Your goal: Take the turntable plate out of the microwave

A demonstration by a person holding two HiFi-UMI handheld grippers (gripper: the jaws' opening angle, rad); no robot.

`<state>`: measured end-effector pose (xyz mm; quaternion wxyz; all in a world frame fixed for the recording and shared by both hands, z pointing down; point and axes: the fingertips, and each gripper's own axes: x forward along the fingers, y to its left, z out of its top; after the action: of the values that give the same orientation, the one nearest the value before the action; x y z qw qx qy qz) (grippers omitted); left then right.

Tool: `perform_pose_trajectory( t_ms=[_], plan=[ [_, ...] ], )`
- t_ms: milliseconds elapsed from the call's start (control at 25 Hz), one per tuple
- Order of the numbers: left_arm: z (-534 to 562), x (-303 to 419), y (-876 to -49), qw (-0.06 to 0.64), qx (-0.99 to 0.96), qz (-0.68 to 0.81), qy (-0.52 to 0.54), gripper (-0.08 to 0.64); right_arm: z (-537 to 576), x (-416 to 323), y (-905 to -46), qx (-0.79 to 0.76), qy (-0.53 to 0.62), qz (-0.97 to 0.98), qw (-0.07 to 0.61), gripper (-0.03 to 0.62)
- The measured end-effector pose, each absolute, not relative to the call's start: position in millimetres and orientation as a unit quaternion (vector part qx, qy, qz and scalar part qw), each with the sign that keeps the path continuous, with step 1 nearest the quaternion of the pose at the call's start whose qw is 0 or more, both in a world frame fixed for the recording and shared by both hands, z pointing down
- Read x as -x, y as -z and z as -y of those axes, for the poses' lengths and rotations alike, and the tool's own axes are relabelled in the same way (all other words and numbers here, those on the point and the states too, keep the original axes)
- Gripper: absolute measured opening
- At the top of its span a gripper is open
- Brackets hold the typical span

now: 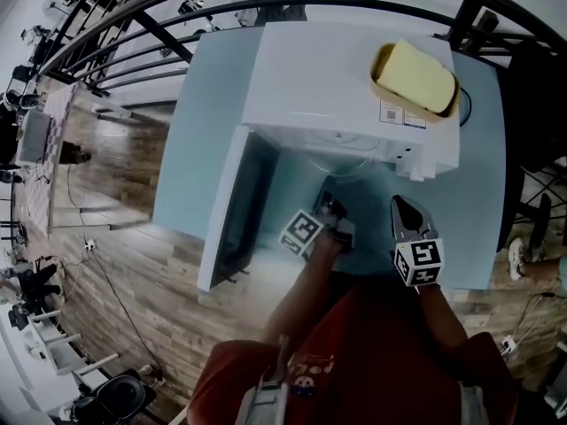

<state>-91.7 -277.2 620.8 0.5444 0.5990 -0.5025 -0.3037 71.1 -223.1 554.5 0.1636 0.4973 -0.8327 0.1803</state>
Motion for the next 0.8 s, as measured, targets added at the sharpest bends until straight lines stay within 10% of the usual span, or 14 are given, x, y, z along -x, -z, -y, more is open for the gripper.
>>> perform_pose_trajectory(
  t_ms=[800],
  plan=[
    [323,93,-634,0.563,-0.594,0.473,0.327,0.186,240,-75,-570,-0.516,-0.195,0.813,0.183,0.0]
  ],
)
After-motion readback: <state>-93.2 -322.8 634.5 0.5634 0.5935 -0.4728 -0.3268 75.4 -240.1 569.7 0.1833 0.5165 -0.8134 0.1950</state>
